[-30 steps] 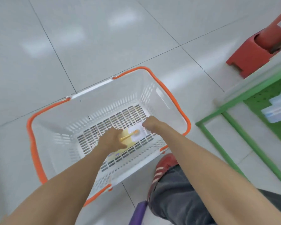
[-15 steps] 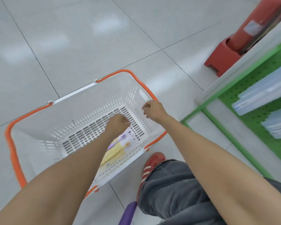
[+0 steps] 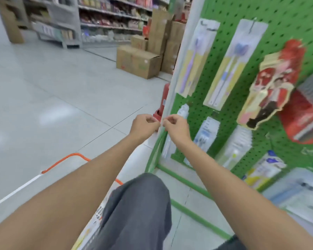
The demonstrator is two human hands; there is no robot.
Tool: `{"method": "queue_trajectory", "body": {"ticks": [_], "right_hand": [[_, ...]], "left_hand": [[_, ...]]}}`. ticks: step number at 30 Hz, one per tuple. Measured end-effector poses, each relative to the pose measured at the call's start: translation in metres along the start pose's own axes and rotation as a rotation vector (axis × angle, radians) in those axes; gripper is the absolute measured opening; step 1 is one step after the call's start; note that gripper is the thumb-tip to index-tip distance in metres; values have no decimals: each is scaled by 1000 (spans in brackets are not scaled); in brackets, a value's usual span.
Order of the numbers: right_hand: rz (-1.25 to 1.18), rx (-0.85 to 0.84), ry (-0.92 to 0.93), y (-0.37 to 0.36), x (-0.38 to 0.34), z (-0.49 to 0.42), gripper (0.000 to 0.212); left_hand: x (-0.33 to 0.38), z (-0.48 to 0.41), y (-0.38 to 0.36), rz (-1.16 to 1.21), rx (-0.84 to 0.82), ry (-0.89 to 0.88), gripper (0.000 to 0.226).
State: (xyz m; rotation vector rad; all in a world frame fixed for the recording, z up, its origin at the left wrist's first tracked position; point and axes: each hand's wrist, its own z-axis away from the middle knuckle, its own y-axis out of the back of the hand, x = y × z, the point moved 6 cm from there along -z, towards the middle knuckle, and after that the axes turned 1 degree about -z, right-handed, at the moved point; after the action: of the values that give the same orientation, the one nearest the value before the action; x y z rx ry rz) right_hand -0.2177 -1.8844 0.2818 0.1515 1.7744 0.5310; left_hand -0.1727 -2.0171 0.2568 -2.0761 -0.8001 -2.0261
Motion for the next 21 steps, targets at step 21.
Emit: {"method": "queue_trajectory", "body": {"ticks": [21], "right_hand": [[-54,375,146,90,-120,-141,48]], "left_hand": [[175,-166,-45,-2,112,-288,39]]}}
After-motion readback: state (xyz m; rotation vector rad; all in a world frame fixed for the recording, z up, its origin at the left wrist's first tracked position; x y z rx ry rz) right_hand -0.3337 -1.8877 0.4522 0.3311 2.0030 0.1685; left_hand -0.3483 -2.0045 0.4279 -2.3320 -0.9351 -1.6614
